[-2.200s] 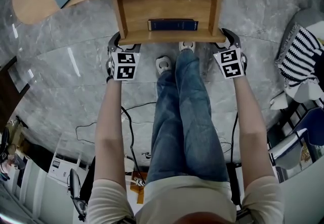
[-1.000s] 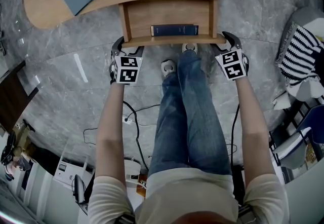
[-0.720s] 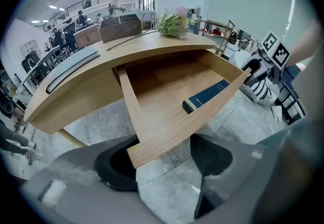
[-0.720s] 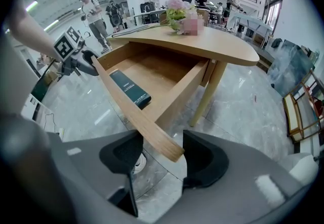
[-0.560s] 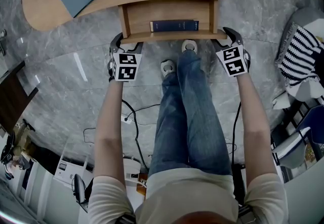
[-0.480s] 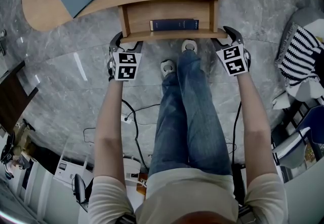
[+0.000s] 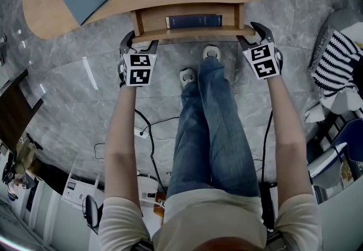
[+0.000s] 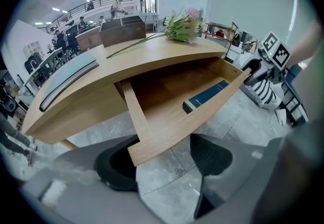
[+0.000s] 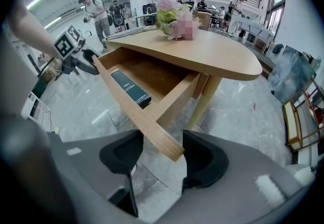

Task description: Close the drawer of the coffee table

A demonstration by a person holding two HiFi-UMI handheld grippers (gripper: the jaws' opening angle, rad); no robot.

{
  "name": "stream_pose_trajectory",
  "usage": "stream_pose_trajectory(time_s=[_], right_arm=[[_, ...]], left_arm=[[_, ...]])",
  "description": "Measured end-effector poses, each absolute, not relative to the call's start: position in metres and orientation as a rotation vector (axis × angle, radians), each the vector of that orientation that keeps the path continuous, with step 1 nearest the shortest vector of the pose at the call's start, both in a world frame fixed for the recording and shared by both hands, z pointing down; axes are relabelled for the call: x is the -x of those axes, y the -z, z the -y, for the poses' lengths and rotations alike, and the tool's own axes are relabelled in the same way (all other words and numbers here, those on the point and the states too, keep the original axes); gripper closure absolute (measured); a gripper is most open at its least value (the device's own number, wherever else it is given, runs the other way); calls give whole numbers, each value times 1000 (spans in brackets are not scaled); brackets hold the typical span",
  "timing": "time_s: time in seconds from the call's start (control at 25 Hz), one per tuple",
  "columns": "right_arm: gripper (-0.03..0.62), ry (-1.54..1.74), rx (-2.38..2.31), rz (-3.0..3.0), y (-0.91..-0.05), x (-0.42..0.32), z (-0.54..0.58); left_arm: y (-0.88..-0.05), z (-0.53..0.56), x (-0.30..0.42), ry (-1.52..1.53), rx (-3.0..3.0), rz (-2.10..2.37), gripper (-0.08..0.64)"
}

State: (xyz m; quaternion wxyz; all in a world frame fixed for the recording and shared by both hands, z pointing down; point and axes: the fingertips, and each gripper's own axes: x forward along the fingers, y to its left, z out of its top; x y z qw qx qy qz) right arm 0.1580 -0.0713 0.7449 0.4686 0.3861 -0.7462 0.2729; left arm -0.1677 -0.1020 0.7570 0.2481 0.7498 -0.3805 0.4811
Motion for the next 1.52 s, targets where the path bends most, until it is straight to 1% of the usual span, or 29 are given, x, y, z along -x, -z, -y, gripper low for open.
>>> stream_pose_trajectory(time_s=[0.76, 1.16, 1.52], right_arm=[[353, -641, -953, 1842, -745, -164, 121], [353, -632, -965, 1846, -746, -165, 147], [353, -629, -970, 1856, -743, -167, 165]], left_arm=[[-758, 154, 162, -1313, -2039, 1062, 245], [-759, 180, 164, -1309, -1971, 1151, 230], [-756, 195, 164, -1249, -1892, 1216, 224]])
